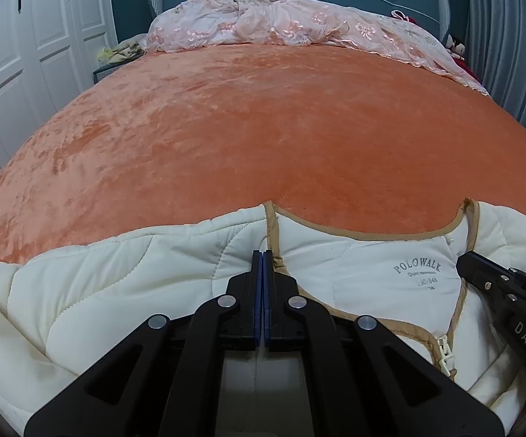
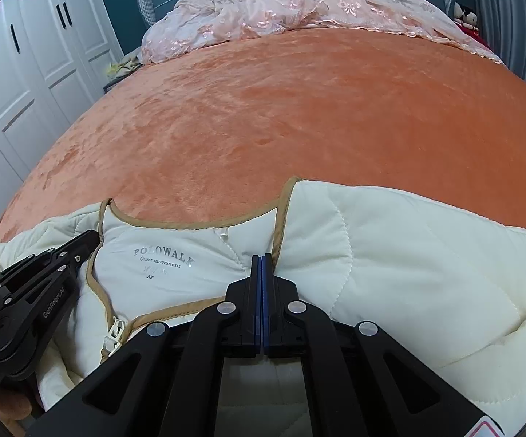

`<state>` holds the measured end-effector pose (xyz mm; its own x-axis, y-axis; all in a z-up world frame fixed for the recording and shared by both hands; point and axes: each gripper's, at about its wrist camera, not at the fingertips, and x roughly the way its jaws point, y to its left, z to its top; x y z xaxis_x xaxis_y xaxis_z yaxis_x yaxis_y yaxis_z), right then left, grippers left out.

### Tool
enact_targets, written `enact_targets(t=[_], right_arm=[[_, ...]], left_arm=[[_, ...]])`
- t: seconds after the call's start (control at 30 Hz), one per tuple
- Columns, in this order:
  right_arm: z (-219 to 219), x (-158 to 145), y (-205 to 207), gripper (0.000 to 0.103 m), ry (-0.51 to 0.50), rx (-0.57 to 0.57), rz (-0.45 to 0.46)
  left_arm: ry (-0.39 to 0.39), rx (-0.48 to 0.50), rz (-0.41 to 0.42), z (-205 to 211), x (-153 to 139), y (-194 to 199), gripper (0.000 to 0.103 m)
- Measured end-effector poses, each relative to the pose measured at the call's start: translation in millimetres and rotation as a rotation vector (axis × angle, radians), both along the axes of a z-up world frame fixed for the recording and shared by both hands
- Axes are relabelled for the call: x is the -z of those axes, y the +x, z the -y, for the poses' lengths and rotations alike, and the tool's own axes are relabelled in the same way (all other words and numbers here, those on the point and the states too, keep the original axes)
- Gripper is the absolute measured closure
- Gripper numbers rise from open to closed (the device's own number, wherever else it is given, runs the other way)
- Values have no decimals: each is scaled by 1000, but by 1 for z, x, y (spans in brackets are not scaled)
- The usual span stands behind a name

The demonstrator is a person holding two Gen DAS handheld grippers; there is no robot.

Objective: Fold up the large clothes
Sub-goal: 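Grasp the collar trim with the left tool while the right tool holds the collar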

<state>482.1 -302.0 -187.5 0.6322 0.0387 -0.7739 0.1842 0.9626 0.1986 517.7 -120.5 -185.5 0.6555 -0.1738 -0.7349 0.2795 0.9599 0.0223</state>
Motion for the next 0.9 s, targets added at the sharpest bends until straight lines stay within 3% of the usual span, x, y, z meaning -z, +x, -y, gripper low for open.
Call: enact_targets(t=[0.9], right_arm=[[-3,0,-2,103,-19,5,29]], left_arm=[[37,-8,39,5,0,-3,103]])
